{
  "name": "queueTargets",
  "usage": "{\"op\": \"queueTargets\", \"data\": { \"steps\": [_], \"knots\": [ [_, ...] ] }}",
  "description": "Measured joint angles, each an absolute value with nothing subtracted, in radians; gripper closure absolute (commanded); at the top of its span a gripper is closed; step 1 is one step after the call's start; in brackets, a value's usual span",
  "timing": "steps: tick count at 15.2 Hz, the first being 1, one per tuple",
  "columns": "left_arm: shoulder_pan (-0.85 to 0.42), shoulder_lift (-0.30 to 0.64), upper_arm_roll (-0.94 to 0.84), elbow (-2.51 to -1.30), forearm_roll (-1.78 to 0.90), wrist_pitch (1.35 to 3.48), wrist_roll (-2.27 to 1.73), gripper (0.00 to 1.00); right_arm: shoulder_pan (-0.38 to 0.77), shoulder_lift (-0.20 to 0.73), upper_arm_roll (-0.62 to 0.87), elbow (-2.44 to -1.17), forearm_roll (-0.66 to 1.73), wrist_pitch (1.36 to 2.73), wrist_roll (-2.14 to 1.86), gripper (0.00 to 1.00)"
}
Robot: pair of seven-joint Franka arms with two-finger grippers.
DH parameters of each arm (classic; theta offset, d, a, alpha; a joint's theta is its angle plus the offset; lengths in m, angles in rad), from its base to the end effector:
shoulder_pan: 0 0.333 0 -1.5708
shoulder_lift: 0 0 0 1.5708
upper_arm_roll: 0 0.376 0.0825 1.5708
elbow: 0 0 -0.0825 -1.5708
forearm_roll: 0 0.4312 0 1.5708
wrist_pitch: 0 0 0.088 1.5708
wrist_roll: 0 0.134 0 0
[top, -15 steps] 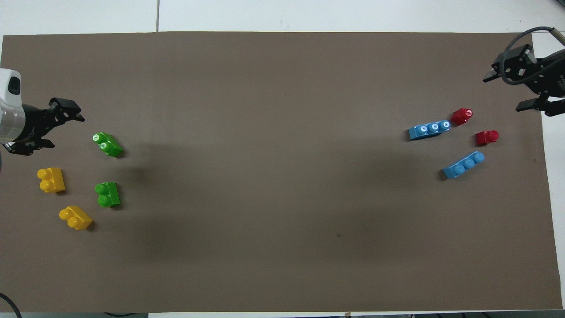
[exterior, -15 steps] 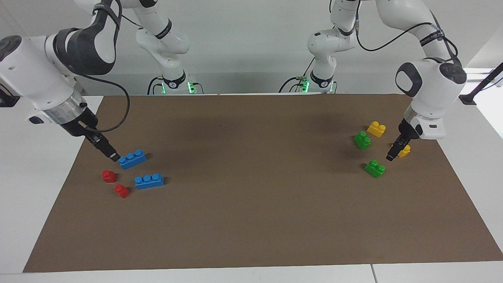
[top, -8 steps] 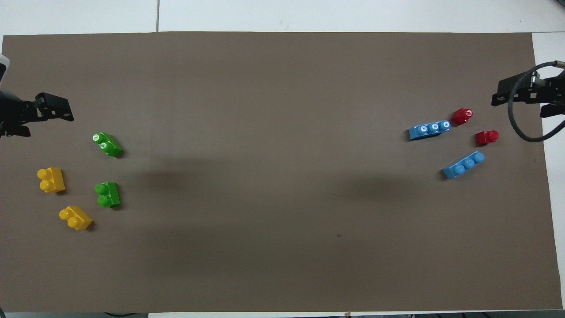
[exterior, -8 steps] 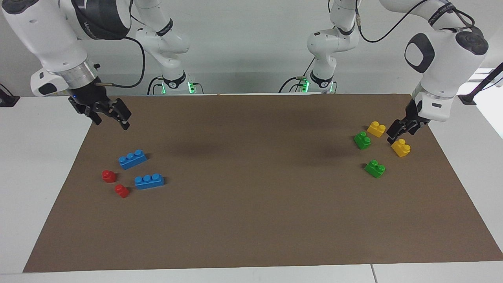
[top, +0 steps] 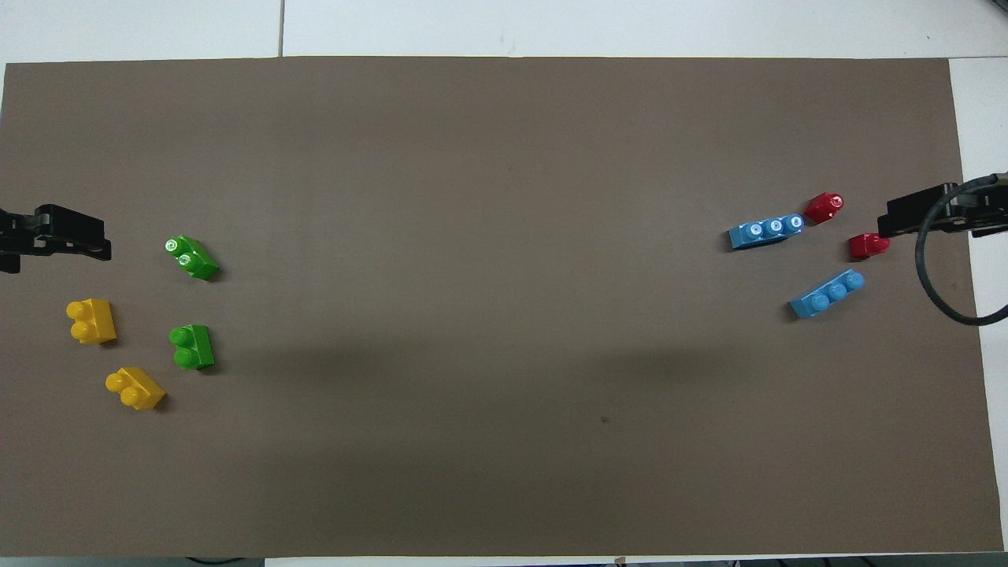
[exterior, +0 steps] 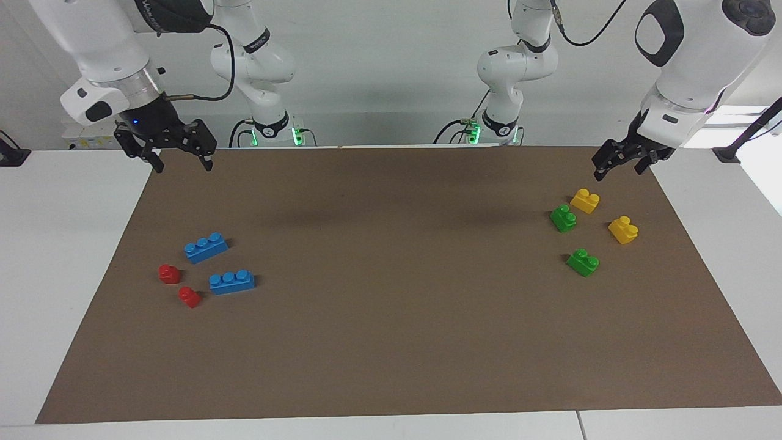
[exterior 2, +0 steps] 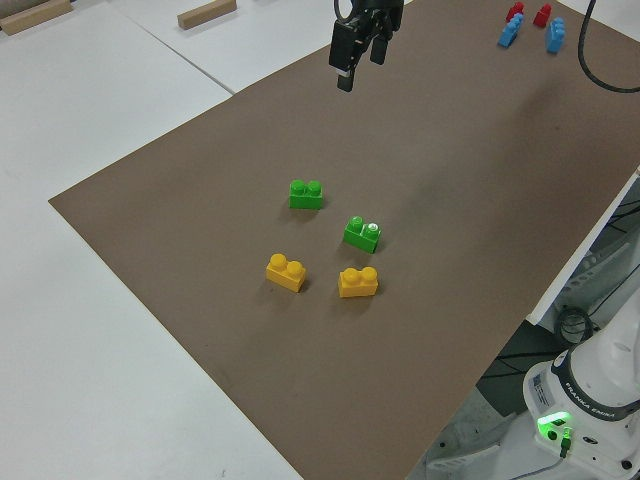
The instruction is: Remove green block with left arm and hold with right
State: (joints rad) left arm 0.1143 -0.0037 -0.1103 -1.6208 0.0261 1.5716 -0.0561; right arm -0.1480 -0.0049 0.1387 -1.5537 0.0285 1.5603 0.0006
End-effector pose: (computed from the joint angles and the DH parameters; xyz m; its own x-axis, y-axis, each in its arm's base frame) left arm 0.5975 0.0058 0.6339 0.9972 0.0600 -0.0440 0.0588 -0.9978 -0.0290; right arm 0.5995 -0.0015 0.6684 0.9999 -0.0096 0.0114 -0.0093 -0.9996 -0.0278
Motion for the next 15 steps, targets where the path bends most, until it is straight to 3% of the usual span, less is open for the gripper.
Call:
{"op": "queueTargets", "data": {
  "steps": [15],
  "knots": [
    [0.114, -0.038, -0.104, -1.621, -0.027, 1.541, -0.054, 0.0, -0.145, -0.007, 0.136, -1.552, 0.028, 1.572, -0.001, 0.0]
  ]
}}
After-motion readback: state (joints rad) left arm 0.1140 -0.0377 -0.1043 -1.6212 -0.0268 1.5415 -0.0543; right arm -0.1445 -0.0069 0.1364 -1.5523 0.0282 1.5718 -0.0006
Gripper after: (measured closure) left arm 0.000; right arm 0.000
